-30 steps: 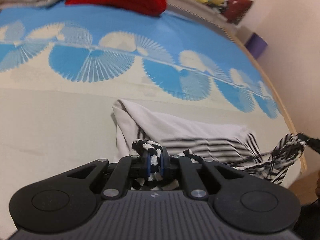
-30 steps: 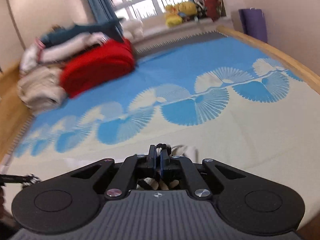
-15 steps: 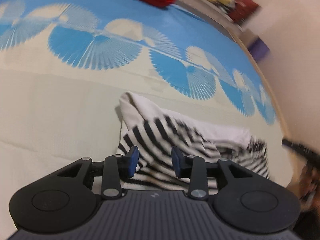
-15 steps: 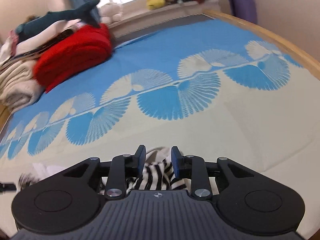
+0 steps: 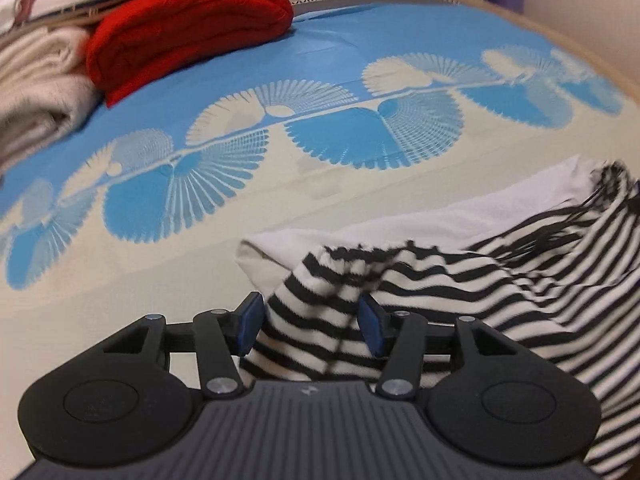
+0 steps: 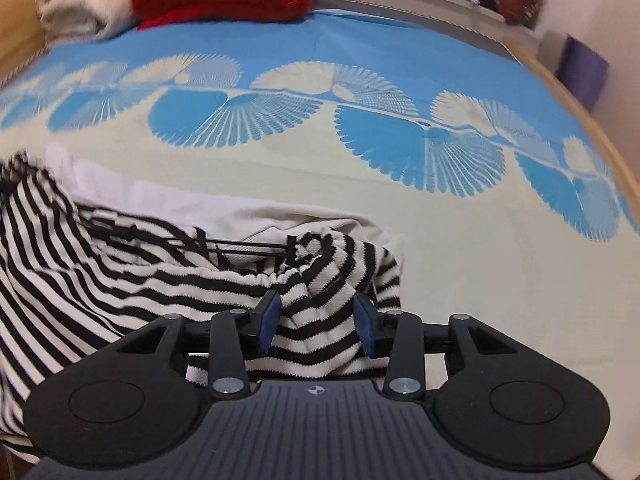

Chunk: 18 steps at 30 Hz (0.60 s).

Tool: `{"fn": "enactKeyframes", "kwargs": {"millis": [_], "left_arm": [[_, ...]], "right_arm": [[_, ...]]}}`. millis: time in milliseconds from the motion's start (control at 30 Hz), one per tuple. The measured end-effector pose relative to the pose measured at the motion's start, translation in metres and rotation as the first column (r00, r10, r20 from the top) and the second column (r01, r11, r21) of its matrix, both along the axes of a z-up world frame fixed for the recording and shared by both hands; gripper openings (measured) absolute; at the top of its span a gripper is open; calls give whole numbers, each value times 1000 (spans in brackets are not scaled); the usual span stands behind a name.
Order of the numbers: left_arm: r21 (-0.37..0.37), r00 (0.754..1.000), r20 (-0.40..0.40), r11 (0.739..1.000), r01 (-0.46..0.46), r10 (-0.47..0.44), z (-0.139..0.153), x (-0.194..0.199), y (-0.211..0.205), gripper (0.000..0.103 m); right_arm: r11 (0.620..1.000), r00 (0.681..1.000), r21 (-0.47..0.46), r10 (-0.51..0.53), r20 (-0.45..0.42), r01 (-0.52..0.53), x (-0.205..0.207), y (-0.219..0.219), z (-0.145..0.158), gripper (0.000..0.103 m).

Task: Fold small clothes

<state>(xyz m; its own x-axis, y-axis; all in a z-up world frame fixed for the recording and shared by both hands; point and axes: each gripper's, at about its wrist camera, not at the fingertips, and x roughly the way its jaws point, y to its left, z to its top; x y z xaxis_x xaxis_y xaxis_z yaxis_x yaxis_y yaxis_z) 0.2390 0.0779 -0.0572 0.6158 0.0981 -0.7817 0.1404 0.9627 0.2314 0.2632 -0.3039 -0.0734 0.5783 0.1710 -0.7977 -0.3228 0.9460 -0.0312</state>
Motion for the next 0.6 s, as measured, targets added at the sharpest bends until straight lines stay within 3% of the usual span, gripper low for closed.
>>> {"fn": "enactKeyframes", "kwargs": {"millis": [33,67,100,133,167,233,300,333,367,500,600], "left_arm": [[14,1000,-1,1000,14,-14,-2,3,-3,56],[18,1000,-7,1000,26,-26,-4,7,-4,48],[20,999,-21,999,35,-35,-7,10,-4,38],[20,998,-45,999,46,-45,-10,14,-2,11],[21,997,-54,999,49,-48,-10,16,0,4],[-3,1000,4,1000,4,-4,0,20,15,4],[-117,988,100,987,-108,120,19,24,41,4],[-182,975,137,972,-147,173,25,26,52,4],[-203,969,156,966,-160,193,28,29,56,4],[-67,984,71,985,-161,165,5,50,44,4],[-119,971,131,975,-187,202,12,55,48,4]], "right_arm": [[1000,1000,-12,17,4,-17,1,3,-2,31],[999,999,-22,33,7,-33,2,6,-5,14],[998,999,-35,45,15,-45,2,8,-7,5],[998,998,-46,48,28,-46,3,10,-8,5],[998,998,-42,42,43,-41,4,11,-4,4],[996,990,86,-49,136,37,10,-1,20,3],[960,961,249,-185,206,131,16,-19,40,3],[943,945,288,-235,226,166,20,-24,45,3],[938,937,297,-253,240,178,25,-23,46,3],[962,940,200,-235,246,188,48,5,34,3],[955,942,170,-275,193,244,68,14,22,2]]}}
